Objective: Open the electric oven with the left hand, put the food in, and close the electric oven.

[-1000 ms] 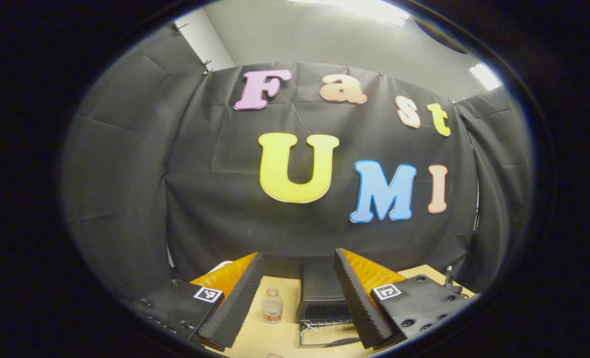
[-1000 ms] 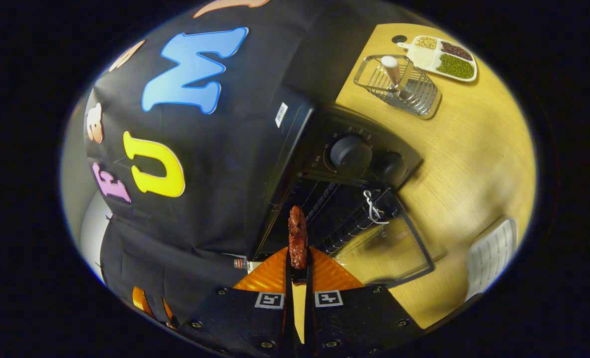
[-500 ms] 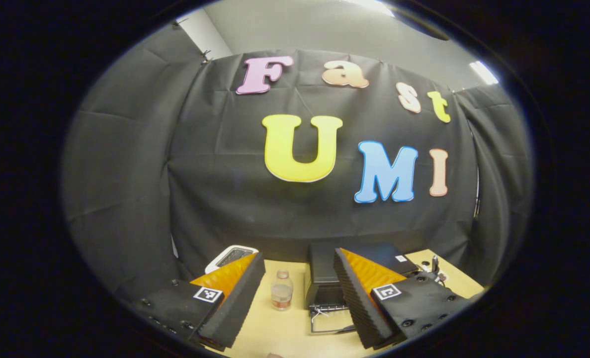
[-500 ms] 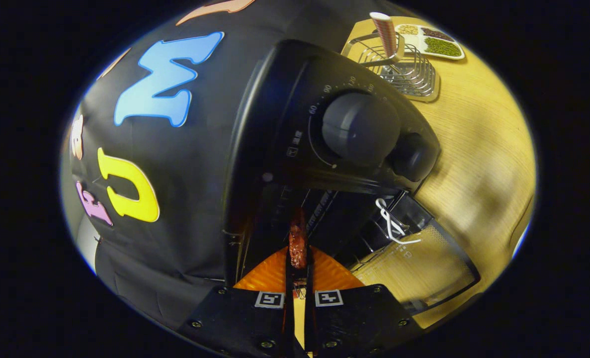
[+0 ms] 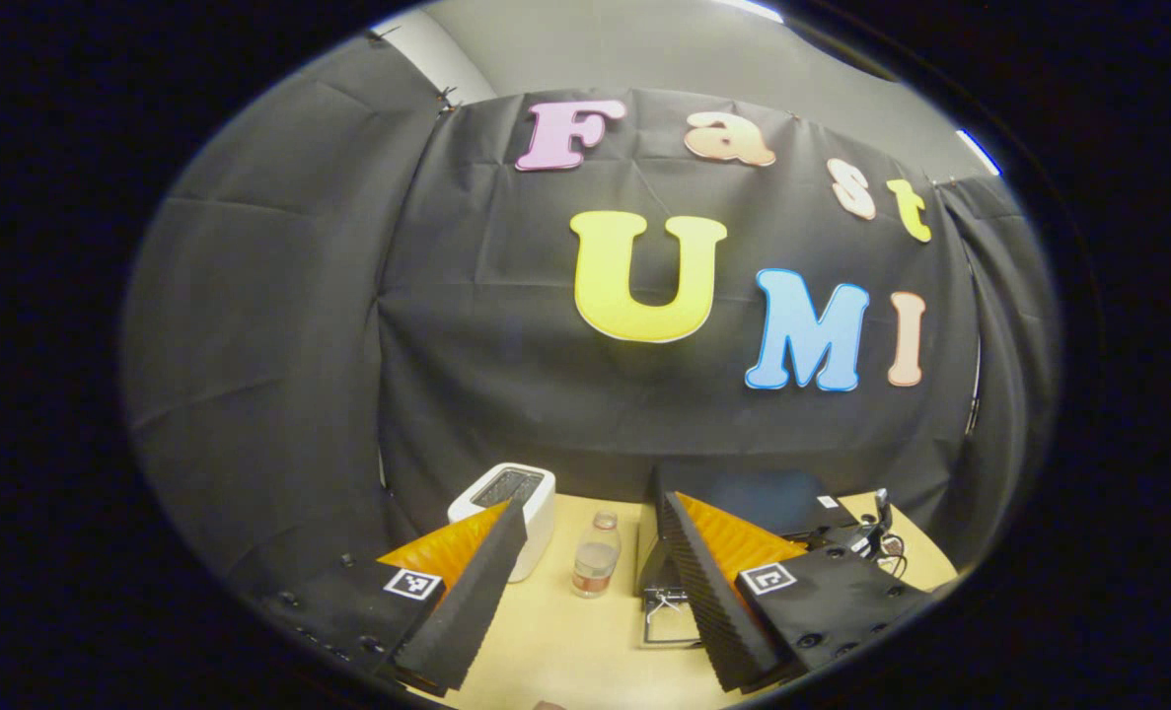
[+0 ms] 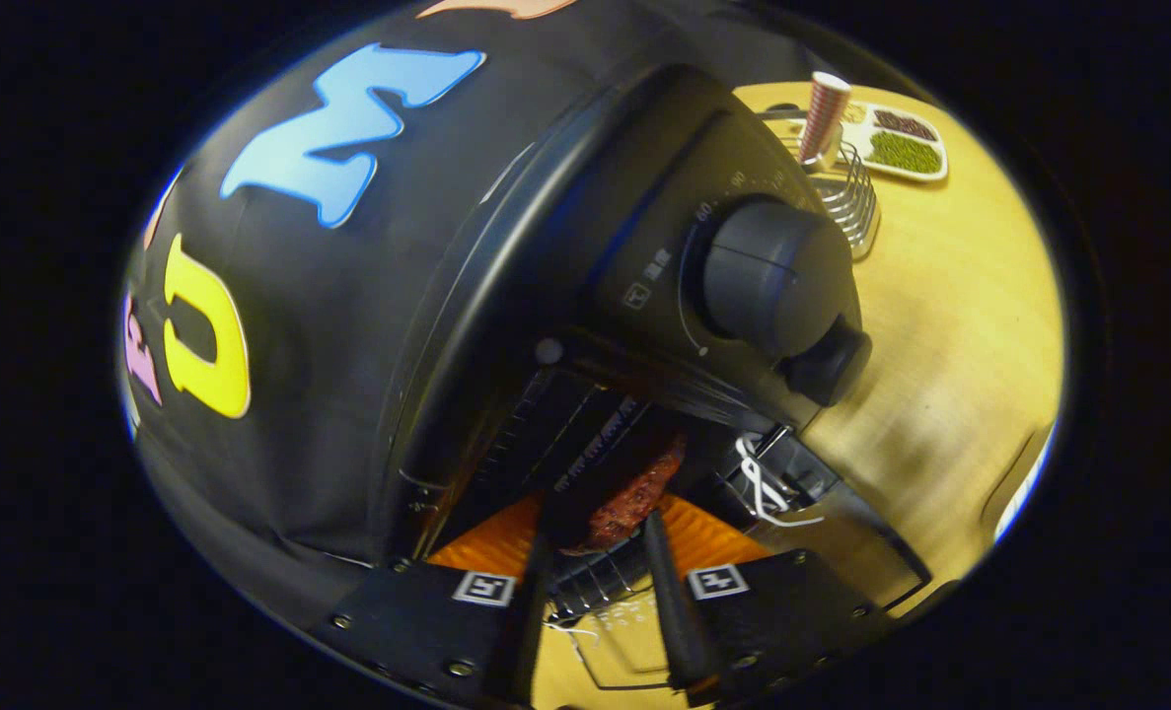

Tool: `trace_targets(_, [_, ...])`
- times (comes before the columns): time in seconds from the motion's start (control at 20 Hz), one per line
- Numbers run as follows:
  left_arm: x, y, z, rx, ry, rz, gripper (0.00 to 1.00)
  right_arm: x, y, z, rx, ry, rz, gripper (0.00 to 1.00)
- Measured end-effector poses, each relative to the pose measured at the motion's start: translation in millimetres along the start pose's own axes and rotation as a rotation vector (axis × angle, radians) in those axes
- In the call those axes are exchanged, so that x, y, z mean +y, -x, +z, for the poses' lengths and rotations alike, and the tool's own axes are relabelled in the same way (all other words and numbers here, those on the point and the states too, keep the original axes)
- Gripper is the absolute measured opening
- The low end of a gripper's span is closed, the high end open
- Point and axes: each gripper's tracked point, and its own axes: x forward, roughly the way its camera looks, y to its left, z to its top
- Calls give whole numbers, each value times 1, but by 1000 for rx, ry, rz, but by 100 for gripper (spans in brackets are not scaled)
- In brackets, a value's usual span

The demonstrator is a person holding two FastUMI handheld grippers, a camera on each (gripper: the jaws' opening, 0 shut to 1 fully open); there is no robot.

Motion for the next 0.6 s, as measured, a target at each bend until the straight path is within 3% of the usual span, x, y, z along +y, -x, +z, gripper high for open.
trace_targets(0.15, [-17, -4, -4, -1, -2, -25, 93, -6, 24, -8, 25, 194, -39, 94])
trace_targets(0.35, [-62, -18, -17, 1, -14, -88, 98, -14, 81, -2, -38, 518, -60, 95])
trace_targets(0.6, [-121, -26, -30, -12, -30, -167, 98, 4, 180, 53, -256, 817, -17, 95])
